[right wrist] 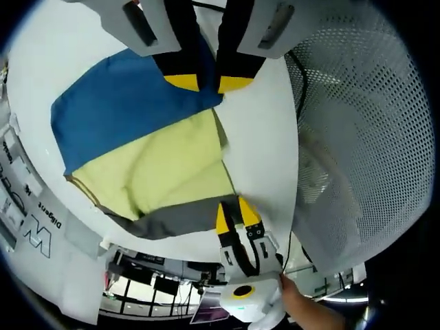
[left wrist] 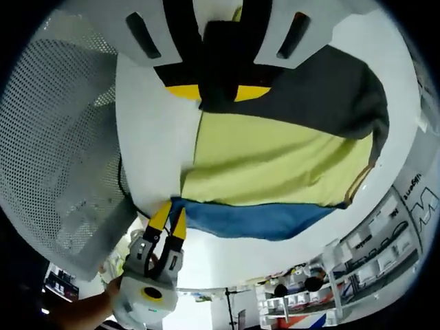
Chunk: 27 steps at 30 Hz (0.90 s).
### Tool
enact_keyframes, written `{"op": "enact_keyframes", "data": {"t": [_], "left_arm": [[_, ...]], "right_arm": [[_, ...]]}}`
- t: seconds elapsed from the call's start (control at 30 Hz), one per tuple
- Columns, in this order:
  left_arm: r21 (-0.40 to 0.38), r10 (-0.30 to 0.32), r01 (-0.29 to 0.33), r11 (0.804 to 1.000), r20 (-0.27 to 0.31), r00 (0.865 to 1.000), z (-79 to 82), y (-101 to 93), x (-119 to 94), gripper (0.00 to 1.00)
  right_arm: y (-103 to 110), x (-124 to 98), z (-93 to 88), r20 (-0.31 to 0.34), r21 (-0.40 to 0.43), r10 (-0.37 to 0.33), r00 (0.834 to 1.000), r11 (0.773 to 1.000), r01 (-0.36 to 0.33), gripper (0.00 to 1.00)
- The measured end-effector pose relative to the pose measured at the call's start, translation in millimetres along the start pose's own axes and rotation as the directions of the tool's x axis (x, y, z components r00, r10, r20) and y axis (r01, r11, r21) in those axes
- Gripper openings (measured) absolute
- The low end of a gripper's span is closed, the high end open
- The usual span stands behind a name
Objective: Fold the garment on the visible template until the final outline fits inside the template.
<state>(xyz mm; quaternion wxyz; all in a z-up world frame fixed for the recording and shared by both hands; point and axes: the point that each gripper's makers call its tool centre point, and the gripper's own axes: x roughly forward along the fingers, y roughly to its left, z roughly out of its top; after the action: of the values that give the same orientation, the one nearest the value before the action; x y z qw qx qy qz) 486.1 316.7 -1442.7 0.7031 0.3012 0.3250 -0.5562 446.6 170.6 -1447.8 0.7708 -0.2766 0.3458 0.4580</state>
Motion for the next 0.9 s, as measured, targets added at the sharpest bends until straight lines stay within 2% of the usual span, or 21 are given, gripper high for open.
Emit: {"op": "enact_keyframes", "data": {"t": [0.2,0.37,0.47,0.57,0.77,0.9], "left_arm": [[-0.171,-0.013,0.008,0.985,-0.033,0.999,-7.3,-1.5,-4.8,0.08],[-0.23,-0.034,0.025,0.973,-0.035,0.999,-9.2,-3.9,-10.3,0.06],[-0.317,-0.048,0.033,0.948,-0.039,0.998,-12.0,-4.9,-13.3,0.05],[-0.348,-0.063,0.045,0.936,-0.041,0.997,-14.6,-6.1,-13.3,0.04],[-0.347,-0.098,0.072,0.935,-0.057,0.994,-15.0,-19.3,-15.8,0.04],[-0.355,-0.07,0.059,0.933,-0.018,0.997,-7.2,-8.9,-22.9,0.04]], "right_arm": [[-1.0,-2.5,-4.0,-0.028,-0.022,0.006,1.0,1.0,-0.007,0.0],[-3.9,-10.4,-0.8,-0.014,0.031,0.013,1.0,0.999,-0.013,0.0],[-6.2,-16.7,2.9,0.006,0.073,0.016,1.0,0.997,-0.017,0.0],[-7.4,-17.9,0.0,0.0,0.088,0.022,1.0,0.996,-0.022,0.0],[1.6,-18.8,-8.4,-0.038,0.118,0.067,0.997,0.991,-0.062,0.0],[-4.9,-23.0,-5.3,-0.03,0.124,0.057,0.998,0.991,-0.053,0.0]]}}
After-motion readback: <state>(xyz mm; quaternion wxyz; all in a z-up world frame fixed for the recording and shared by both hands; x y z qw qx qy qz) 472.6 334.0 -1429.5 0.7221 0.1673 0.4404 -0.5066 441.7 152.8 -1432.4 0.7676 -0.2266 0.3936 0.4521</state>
